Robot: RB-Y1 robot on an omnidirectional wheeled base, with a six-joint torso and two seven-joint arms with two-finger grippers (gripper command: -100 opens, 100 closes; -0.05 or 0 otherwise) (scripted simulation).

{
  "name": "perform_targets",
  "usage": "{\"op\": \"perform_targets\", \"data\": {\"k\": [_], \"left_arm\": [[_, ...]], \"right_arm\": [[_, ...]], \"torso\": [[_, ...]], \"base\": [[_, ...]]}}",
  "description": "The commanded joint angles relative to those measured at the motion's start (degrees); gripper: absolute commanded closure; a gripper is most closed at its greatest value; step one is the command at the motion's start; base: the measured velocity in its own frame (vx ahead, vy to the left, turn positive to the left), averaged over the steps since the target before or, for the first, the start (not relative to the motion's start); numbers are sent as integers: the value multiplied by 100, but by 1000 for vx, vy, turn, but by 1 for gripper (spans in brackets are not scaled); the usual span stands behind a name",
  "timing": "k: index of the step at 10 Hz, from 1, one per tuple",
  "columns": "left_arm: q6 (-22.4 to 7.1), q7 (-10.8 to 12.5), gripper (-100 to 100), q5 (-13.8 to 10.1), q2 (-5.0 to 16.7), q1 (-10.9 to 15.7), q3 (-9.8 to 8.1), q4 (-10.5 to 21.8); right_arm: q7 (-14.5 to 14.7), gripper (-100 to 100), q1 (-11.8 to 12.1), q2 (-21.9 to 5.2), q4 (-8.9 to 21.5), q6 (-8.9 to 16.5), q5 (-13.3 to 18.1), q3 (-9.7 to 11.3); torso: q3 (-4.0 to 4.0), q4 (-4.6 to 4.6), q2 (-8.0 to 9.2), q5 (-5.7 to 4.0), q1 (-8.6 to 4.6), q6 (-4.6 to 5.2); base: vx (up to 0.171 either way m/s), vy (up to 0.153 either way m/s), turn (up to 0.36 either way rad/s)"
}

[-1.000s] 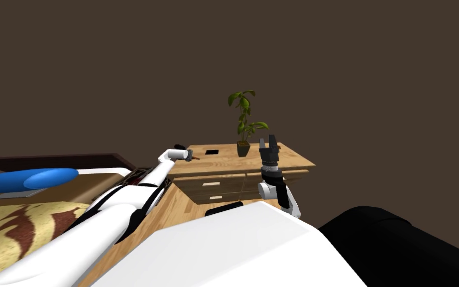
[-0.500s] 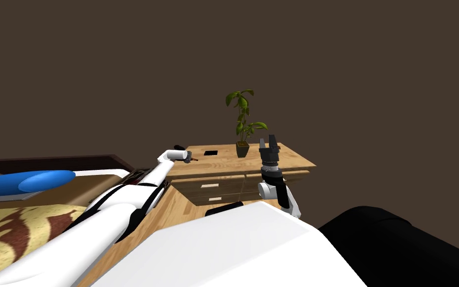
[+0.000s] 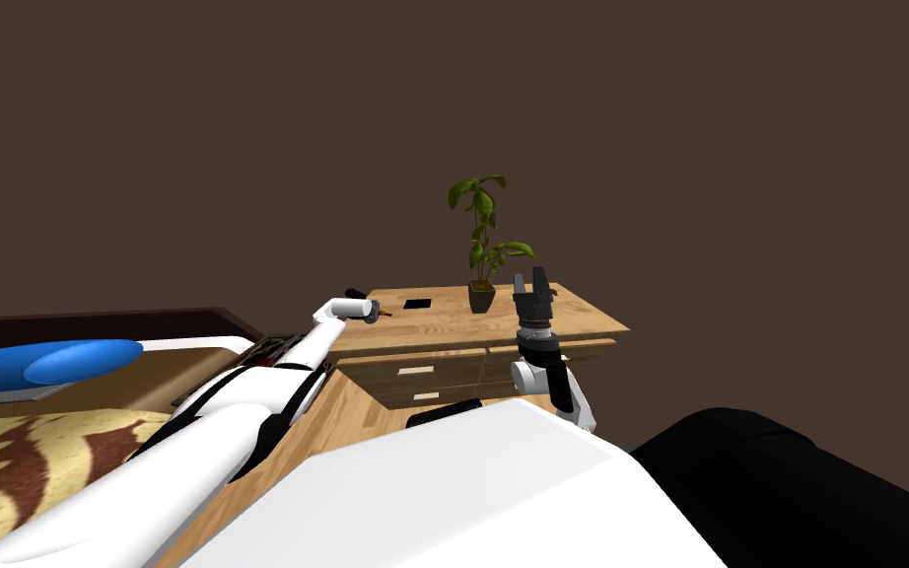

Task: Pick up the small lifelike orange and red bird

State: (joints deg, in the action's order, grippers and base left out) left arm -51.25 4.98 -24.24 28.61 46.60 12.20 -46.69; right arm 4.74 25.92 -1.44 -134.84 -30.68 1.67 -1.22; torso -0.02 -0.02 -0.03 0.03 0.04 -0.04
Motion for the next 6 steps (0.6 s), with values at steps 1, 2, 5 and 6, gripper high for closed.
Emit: {"op": "perform_targets", "data": {"k": [1,2,5,6], "left_arm": [[0,0,100,0,0,0,0,0],[0,1,100,0,0,0,-1,0],[-86,24,100,-28,40,27,21,-97],[-114,31,0,-31,45,30,24,-111]], "right_arm": [[0,0,0,0,0,0,0,0],[0,0,0,0,0,0,0,0],[0,0,-1,0,0,0,0,0],[0,0,-1,0,0,0,0,0]], "torso": [[0,0,0,0,0,0],[1,0,1,0,0,0],[15,6,27,-3,-11,-1],[15,7,25,-3,-9,0]], "base": [[0,0,0],[0,0,0],[-42,-17,15],[-6,-3,-1]]}}
